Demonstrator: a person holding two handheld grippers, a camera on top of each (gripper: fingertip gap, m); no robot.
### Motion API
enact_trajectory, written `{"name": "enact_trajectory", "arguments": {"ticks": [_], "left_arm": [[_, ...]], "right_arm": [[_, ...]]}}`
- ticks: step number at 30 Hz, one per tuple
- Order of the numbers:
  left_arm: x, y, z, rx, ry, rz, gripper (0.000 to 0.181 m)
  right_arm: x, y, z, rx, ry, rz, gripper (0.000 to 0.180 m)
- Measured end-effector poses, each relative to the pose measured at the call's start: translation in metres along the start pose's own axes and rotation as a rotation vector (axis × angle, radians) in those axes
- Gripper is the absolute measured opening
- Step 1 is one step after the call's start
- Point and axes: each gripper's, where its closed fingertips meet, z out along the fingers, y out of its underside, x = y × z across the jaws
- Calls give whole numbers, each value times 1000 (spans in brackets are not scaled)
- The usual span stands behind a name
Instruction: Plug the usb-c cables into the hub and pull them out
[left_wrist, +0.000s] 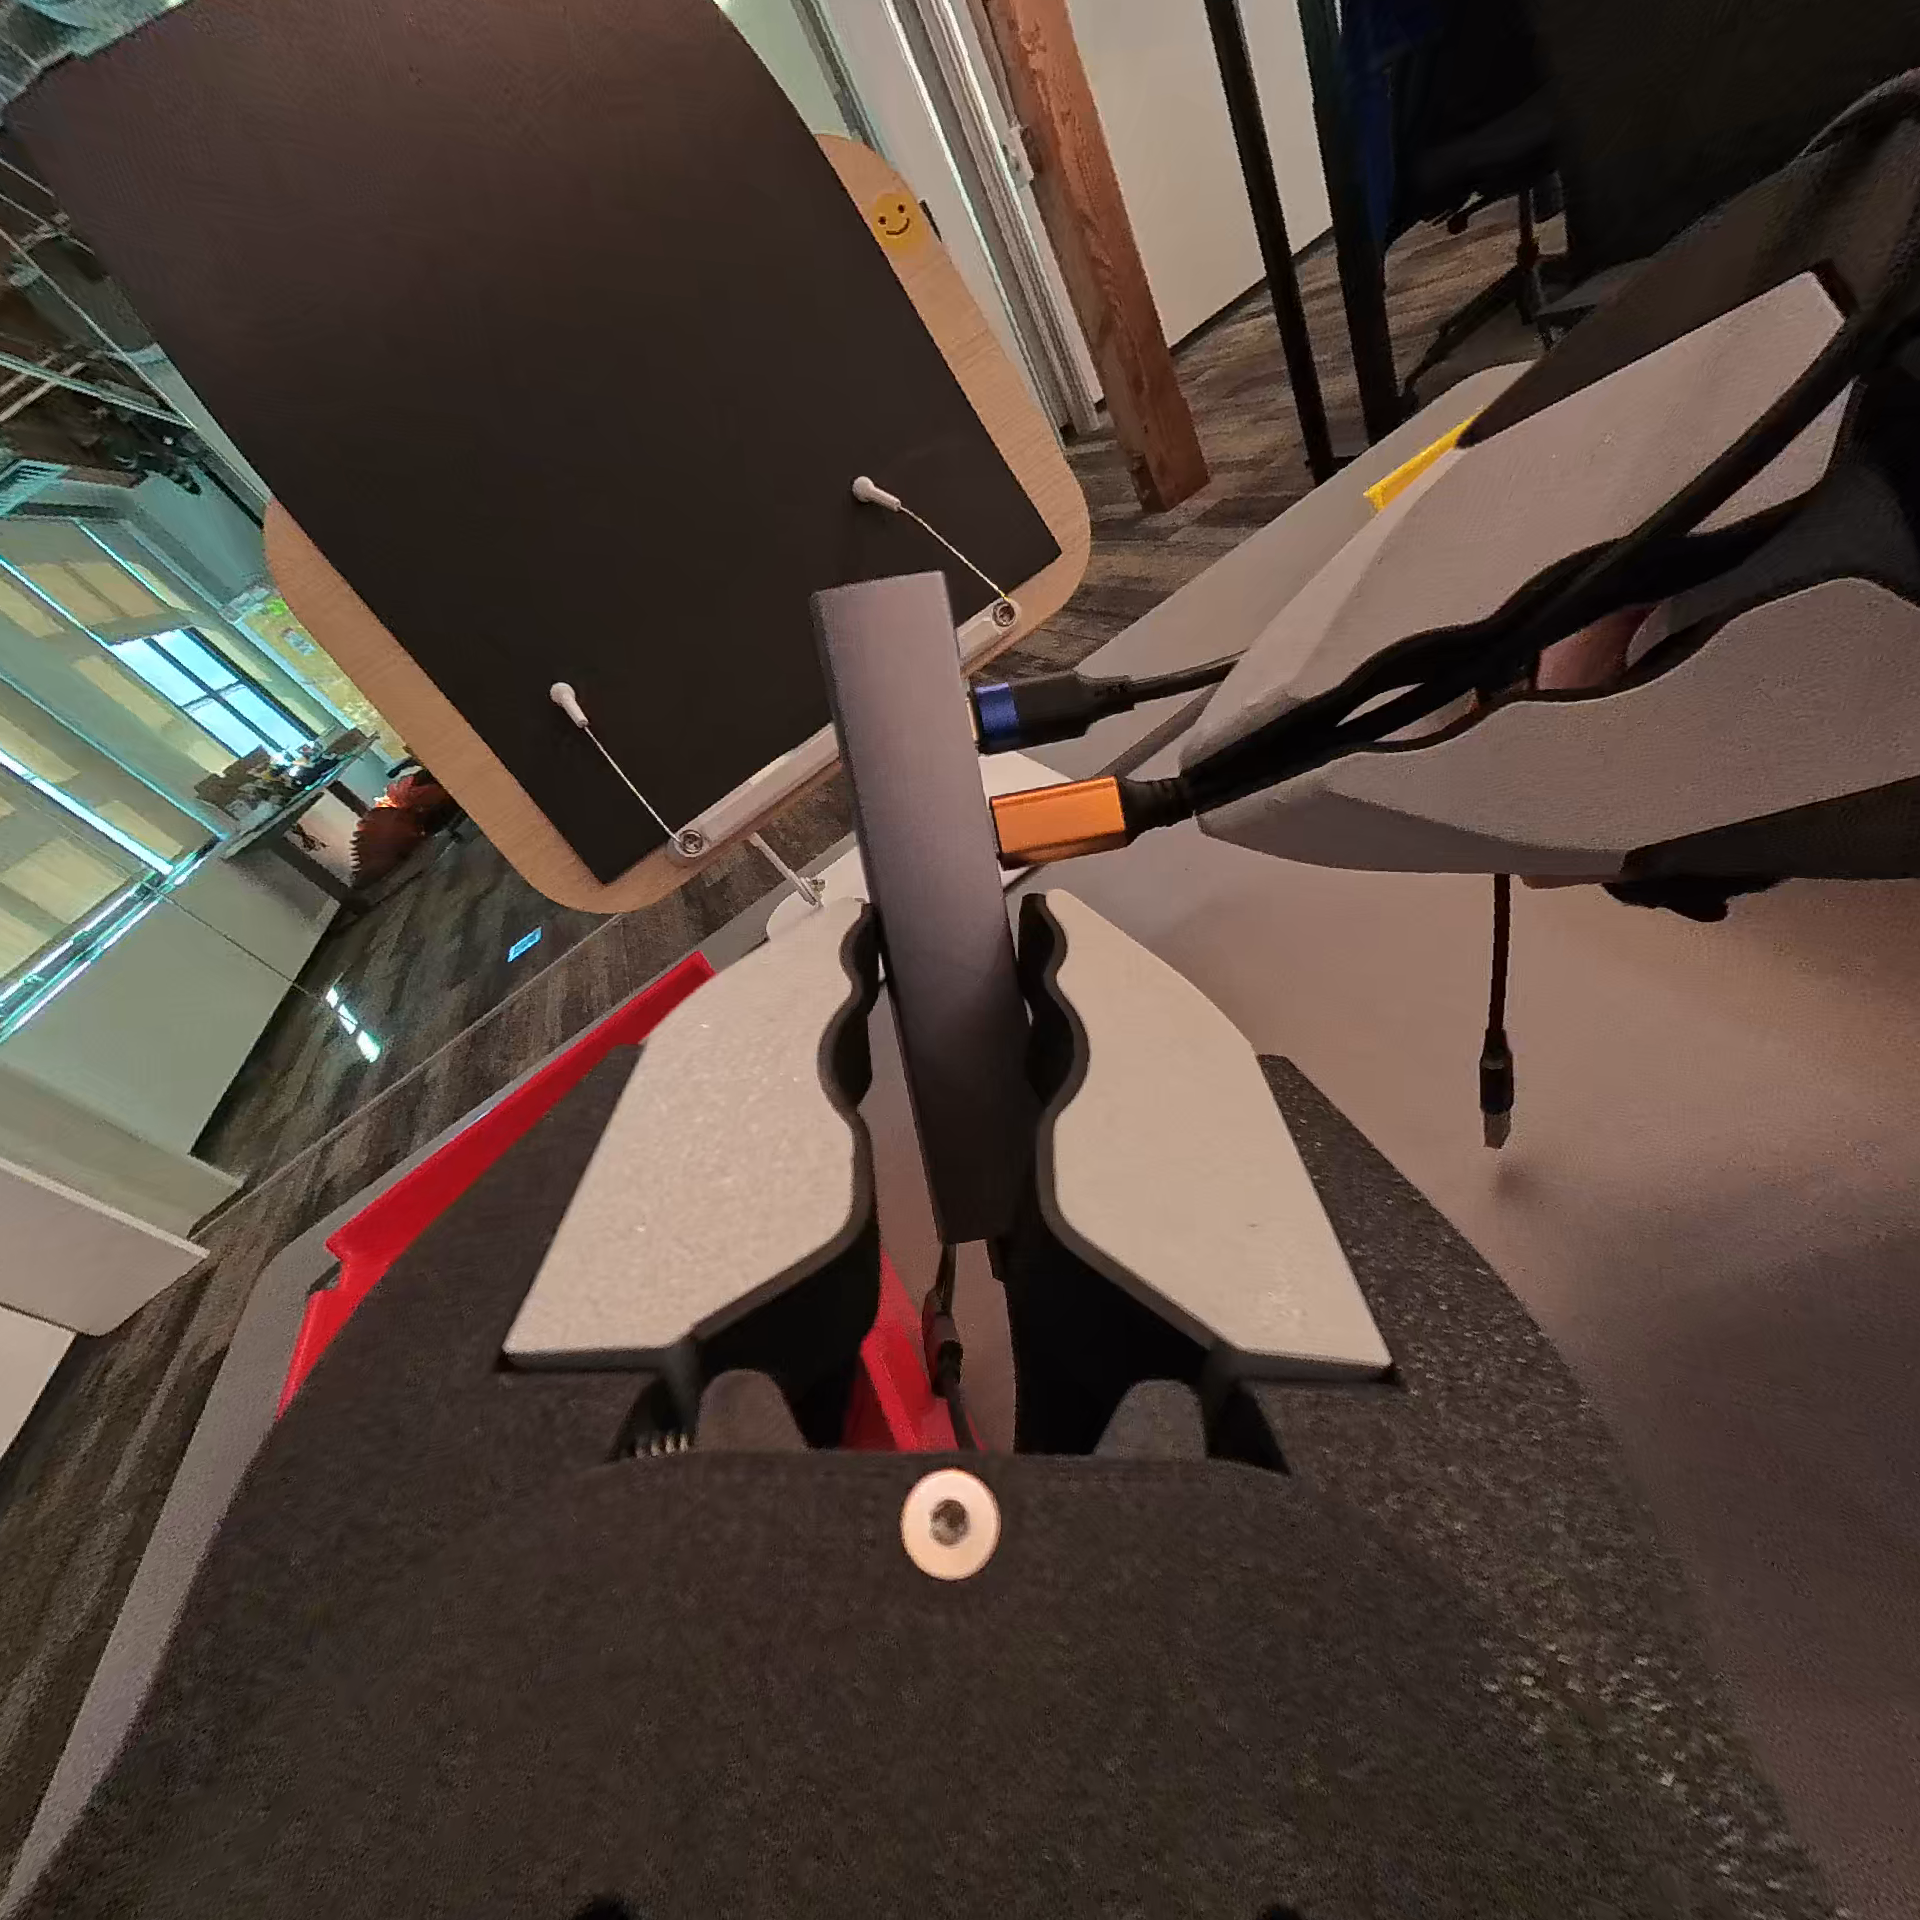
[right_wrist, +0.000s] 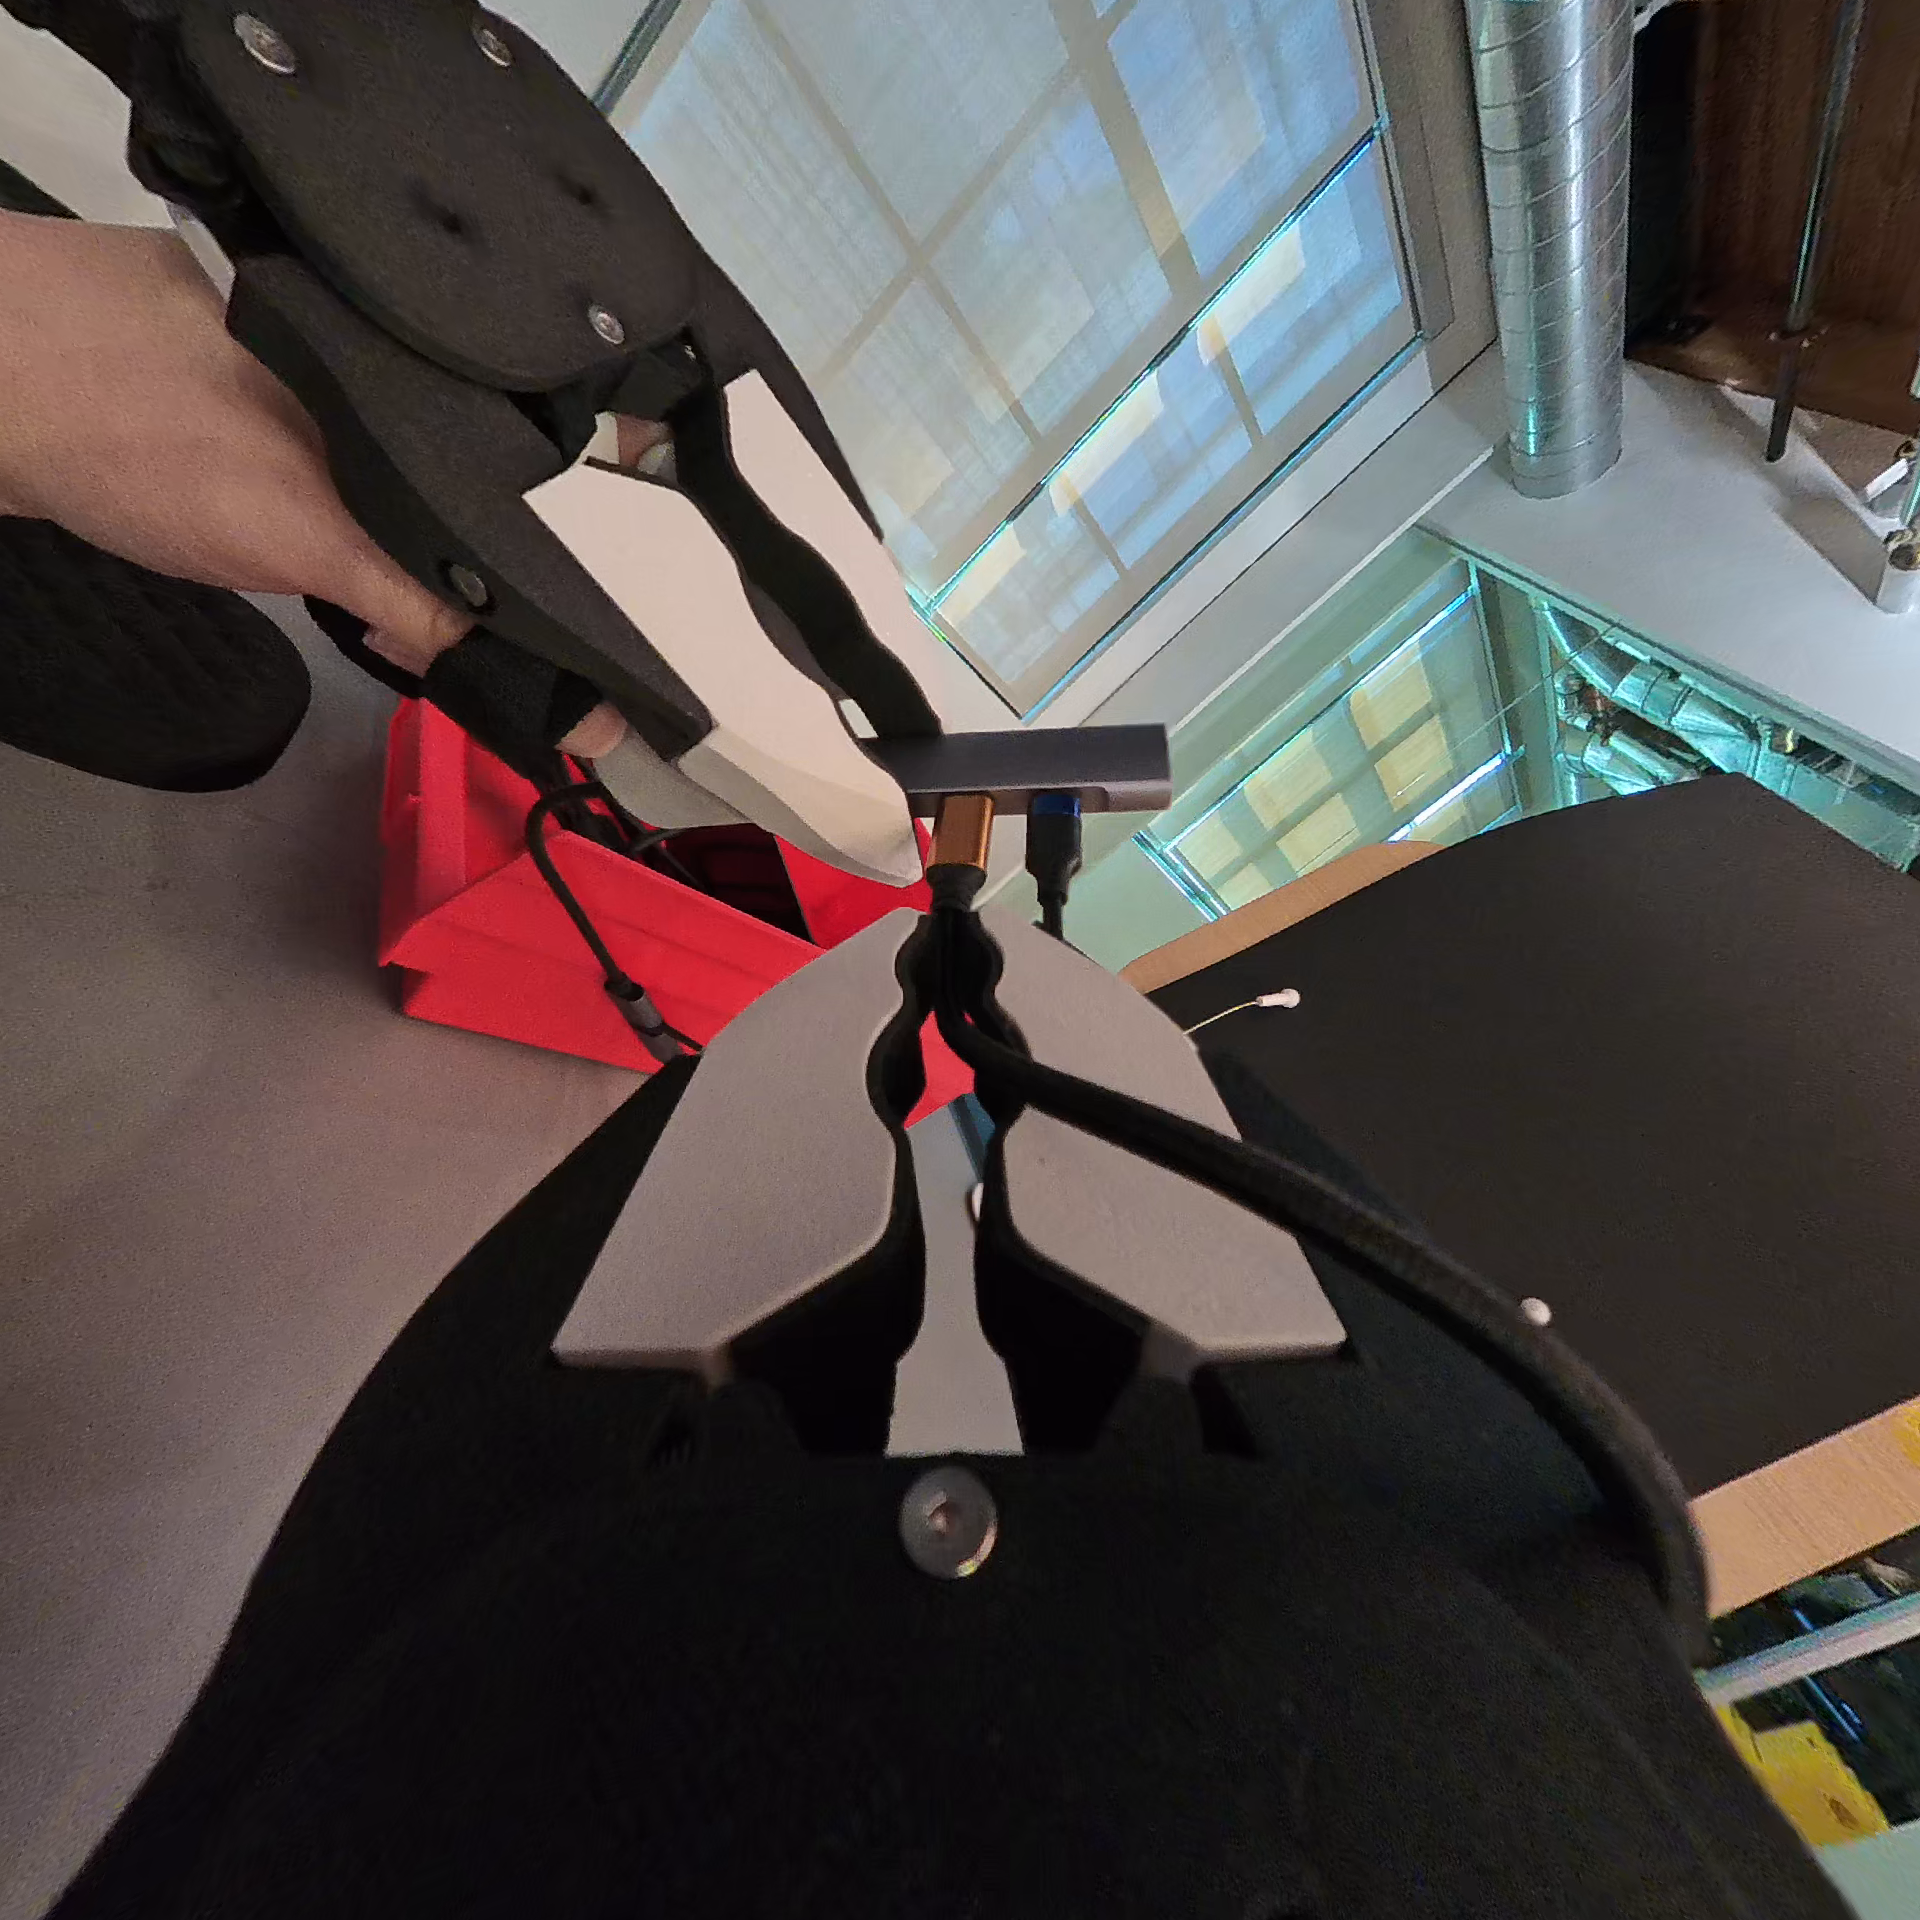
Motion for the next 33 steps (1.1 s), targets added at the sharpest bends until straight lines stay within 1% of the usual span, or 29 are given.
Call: {"name": "enact_trajectory", "arguments": {"ticks": [7, 11, 14, 17, 20, 25, 27, 30, 33], "left_arm": [[1, 1, 1, 2, 9, -18, 25], [3, 1, 3, 34, 57, -102, 27], [11, 5, 6, 23, 119, -181, 34], [8, 8, 7, 26, 93, -179, 39], [9, 12, 9, 7, 108, -194, 39], [3, 19, 9, -2, 103, -226, 40], [-1, 19, 8, 4, 92, -240, 39], [-5, 20, 8, 11, 85, -262, 39], [-8, 22, 9, 9, 81, -281, 38]], "right_arm": [[0, 4, 0, -14, -3, 12, 5], [5, 5, 0, -30, -32, 41, 5], [12, 9, -2, -55, -51, 94, 5], [16, 21, -2, -100, -66, 140, 5], [16, 40, 0, -176, -91, 212, 5], [11, 97, -1, -451, -118, 434, 5], [6, 119, -3, -532, -113, 496, 5], [-8, 148, -7, -645, -129, 590, 5], [-29, 173, -12, -741, -189, 673, 5]]}}
